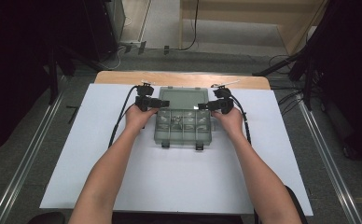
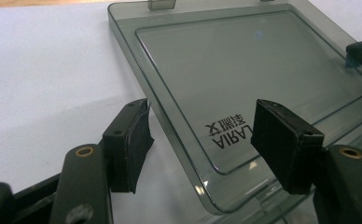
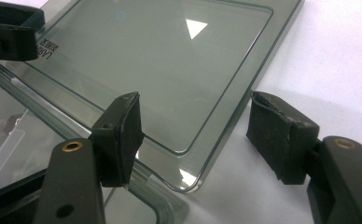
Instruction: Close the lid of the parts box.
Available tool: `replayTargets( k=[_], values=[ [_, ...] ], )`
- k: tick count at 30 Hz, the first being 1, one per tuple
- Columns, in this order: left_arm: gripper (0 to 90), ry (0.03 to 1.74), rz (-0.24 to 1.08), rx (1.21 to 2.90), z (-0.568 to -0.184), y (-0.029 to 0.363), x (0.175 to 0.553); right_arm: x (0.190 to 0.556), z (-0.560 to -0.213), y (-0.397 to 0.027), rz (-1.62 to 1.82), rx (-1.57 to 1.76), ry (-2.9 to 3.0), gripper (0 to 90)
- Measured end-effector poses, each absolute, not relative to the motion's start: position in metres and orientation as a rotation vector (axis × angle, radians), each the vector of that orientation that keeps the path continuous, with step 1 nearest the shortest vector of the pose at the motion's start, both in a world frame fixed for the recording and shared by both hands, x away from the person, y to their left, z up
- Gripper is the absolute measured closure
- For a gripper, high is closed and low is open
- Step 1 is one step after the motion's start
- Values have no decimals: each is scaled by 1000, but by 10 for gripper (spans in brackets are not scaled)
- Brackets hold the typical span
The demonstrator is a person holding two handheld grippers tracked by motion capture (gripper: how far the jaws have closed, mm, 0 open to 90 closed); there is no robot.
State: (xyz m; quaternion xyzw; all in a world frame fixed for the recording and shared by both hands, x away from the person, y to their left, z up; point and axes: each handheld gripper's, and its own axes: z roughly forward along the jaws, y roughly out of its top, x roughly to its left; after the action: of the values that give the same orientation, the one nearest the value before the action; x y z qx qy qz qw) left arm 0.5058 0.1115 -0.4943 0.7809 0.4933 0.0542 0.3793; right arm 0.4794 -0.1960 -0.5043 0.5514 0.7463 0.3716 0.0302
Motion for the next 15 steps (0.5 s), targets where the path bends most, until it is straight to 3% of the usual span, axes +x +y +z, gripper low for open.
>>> replayTargets(
  k=[15],
  values=[
    [367,1281,104,1949,-499,112,508,480,-507,-197,1199,1771,2297,379]
  ],
)
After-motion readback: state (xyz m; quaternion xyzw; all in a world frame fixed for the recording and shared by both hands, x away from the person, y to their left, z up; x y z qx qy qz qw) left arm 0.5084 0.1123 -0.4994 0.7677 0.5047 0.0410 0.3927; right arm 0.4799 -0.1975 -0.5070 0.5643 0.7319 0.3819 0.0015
